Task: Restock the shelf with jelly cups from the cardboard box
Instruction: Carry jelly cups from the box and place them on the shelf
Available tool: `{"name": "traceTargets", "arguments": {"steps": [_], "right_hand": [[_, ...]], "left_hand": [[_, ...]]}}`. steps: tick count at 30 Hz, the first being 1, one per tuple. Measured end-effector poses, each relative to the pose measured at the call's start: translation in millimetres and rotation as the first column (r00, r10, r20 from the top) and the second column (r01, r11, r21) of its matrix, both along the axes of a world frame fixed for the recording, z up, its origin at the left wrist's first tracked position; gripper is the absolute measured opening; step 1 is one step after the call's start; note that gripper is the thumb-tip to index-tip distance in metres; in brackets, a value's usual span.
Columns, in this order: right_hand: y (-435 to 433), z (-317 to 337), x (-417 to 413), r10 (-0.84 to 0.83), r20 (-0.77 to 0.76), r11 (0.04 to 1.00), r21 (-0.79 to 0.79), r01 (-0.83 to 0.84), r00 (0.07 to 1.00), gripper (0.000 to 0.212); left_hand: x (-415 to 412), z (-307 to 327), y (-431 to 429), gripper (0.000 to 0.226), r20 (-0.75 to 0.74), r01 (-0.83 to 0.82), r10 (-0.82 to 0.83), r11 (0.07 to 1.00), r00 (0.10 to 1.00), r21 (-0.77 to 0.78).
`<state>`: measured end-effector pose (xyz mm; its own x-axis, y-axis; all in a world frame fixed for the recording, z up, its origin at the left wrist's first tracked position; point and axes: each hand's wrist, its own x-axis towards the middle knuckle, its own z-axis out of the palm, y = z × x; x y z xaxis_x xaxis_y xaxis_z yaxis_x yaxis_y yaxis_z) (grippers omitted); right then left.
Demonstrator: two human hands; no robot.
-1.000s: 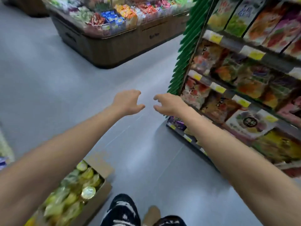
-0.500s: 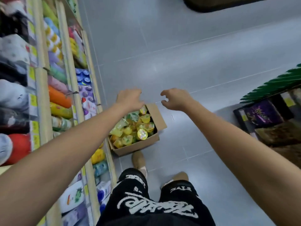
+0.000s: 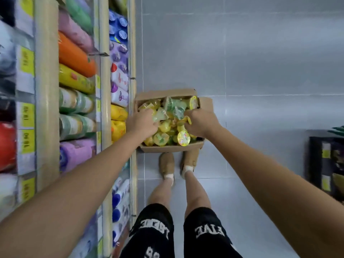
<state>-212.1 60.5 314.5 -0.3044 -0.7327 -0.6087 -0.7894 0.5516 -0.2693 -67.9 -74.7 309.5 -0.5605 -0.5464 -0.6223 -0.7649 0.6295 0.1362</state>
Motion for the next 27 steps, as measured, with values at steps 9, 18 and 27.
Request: {"name": "traceTargets", "arguments": {"steps": [9,18,27], "right_hand": [[-25.3,-165.2,-3.3,0.187,-0.091,0.980,0.091,-0.179,0.978,0.053],[-47.3,-292.2,-26.2,0.198,-0.146,0.980,0.057,-0.192,0.969,0.067],[-51.5,-348.9,-29.5,0.031,-0.068,0.999,-0.005,-0.031,0.997,0.049]], "left_hand": [[27.5,-165.0,5.6,0.052,0.077,-0.097,0.096,0.995,0.992,0.009],[26.9,-300.0,-6.2,0.084,0.073,-0.416,0.419,0.908,0.905,-0.049],[40.5,-341.2,-5.9,0.057,-0.092,-0.607,0.602,0.794,0.793,-0.034]]}}
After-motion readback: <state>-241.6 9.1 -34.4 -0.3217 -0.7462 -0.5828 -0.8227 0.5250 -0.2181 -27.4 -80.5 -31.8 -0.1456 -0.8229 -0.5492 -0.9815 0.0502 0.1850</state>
